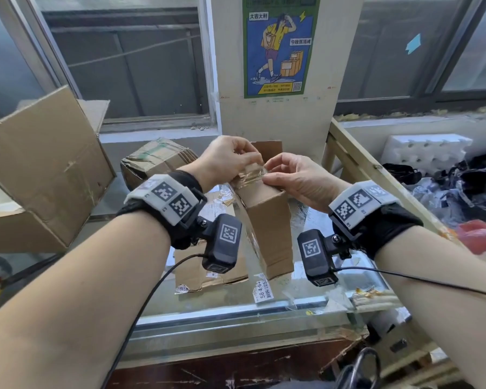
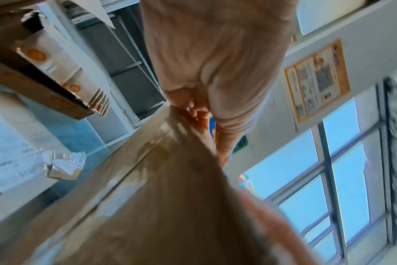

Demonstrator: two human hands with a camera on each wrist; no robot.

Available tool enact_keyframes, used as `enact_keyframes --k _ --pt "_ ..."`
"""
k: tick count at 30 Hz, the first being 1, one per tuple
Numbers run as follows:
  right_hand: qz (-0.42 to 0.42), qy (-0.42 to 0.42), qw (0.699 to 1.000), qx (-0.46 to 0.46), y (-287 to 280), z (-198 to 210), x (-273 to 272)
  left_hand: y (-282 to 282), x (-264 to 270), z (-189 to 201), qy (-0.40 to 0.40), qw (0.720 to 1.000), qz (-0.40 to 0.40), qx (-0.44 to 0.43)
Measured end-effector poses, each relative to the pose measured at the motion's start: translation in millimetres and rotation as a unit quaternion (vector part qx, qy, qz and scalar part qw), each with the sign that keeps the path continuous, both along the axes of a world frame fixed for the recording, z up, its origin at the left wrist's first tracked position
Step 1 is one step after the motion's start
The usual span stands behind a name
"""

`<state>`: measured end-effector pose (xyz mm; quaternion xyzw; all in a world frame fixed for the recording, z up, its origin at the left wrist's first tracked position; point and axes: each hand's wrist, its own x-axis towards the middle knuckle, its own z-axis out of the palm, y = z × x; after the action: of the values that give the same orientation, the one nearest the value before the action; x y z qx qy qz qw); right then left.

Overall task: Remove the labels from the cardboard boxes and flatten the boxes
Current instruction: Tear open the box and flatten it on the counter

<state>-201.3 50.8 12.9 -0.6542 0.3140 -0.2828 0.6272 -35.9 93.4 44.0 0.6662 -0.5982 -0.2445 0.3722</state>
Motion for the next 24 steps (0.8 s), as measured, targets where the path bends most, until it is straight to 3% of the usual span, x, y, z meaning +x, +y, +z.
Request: enact_keyframes --k 6,8,12,24 --pt "-0.004 -0.046 0.998 0.048 1 -4 -2 6 4 8 0.042 0.997 -0.034 0.047" --pt "-0.025 -0.021 0.999 0.032 0 -6 4 7 5 8 0.049 0.996 -0.061 0.053" --pt "-0.039 0.02 0.999 -0.002 -5 -11 19 6 3 5 0.081 0.994 -0.066 0.037" --pt "-0.05 -0.031 0.998 0.026 2 -21 40 5 13 -15 0.226 0.973 -0.032 -0.021"
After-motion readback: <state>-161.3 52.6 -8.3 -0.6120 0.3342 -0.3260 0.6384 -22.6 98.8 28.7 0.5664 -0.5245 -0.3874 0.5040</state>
